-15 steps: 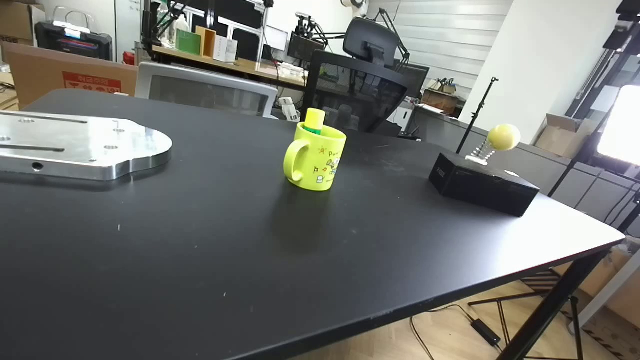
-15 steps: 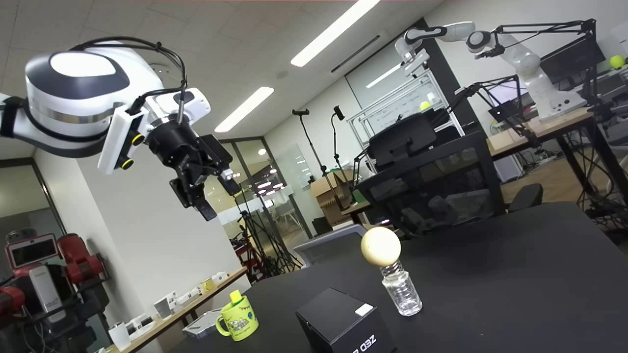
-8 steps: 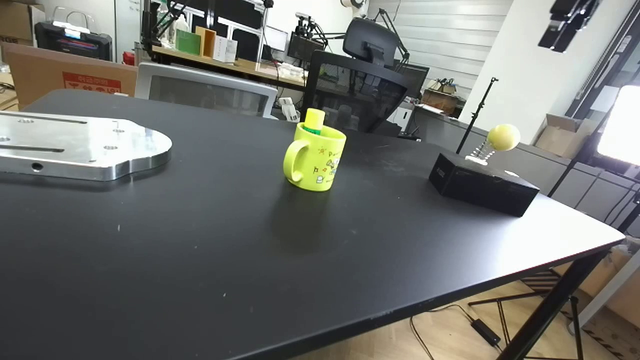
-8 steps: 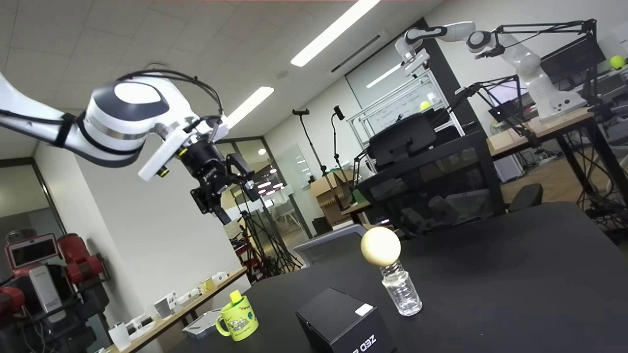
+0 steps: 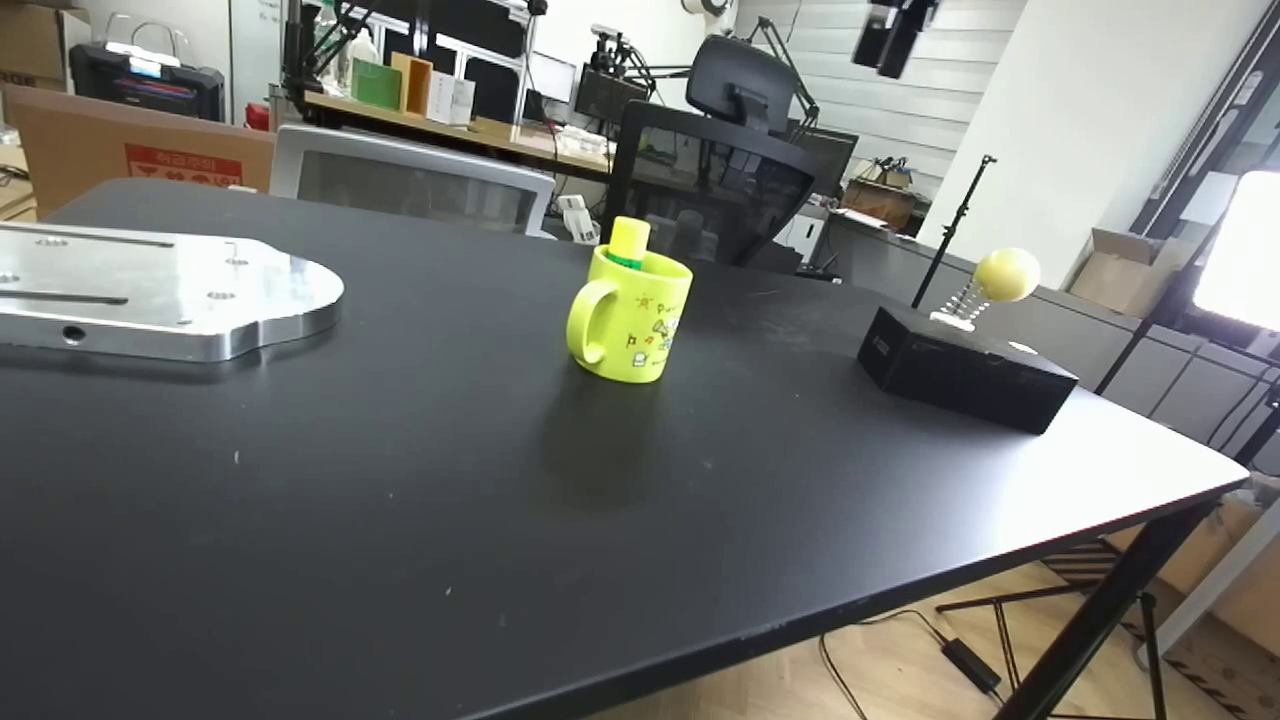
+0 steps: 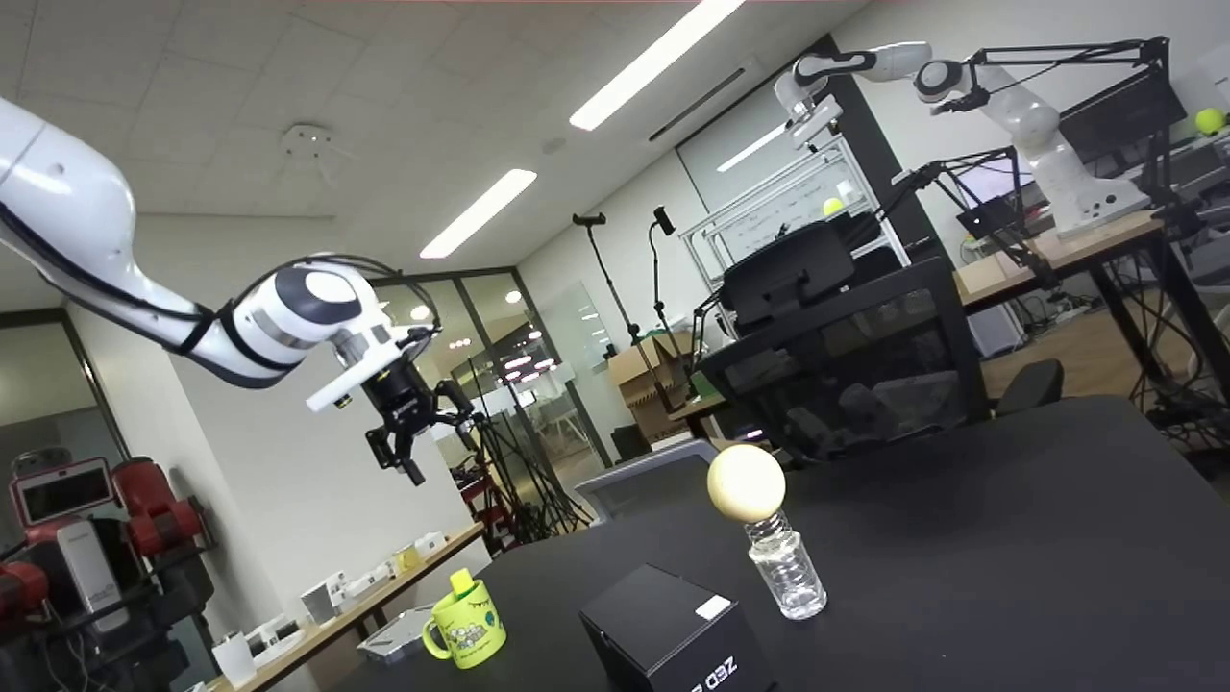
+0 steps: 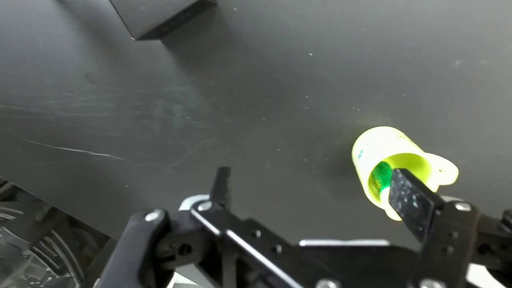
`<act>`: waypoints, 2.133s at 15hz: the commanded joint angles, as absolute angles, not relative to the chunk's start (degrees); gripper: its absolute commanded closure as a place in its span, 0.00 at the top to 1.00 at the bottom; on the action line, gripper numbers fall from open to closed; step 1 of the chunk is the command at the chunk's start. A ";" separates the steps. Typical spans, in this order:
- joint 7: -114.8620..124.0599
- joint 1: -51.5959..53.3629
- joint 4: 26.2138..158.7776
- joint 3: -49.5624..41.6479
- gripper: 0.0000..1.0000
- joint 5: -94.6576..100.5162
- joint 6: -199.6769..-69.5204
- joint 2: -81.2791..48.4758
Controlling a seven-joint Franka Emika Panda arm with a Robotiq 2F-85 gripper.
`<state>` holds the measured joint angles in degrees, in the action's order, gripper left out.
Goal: Remove the glue from the mug, put the glue in the mug, remove the glue from the mug and put it on top of the black box
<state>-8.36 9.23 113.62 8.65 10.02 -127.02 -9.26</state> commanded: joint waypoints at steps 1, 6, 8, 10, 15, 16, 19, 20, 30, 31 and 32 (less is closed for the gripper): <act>-1.45 13.78 102.19 11.10 1.00 10.82 -119.51 -16.87; -4.61 12.90 107.62 10.67 1.00 10.08 -123.23 -14.10; -4.99 12.35 107.63 10.51 1.00 10.05 -123.35 -14.06; -4.77 12.21 106.44 10.40 1.00 9.73 -123.27 -15.09; 1.46 13.36 95.98 9.13 1.00 9.88 -120.55 -23.45; 1.90 13.62 93.89 9.10 1.00 9.72 -120.33 -25.01; 2.81 15.03 87.75 9.04 1.00 9.82 -118.71 -29.65; 2.81 15.67 85.71 9.08 1.00 9.89 -117.70 -31.17; 1.52 21.40 74.23 9.79 1.00 8.64 -113.97 -42.70; 1.31 21.51 74.24 9.87 1.00 8.40 -115.25 -43.50; 1.14 21.53 74.40 9.97 1.00 8.11 -116.70 -44.18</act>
<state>0.84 21.16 77.27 9.94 9.01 -115.12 -41.14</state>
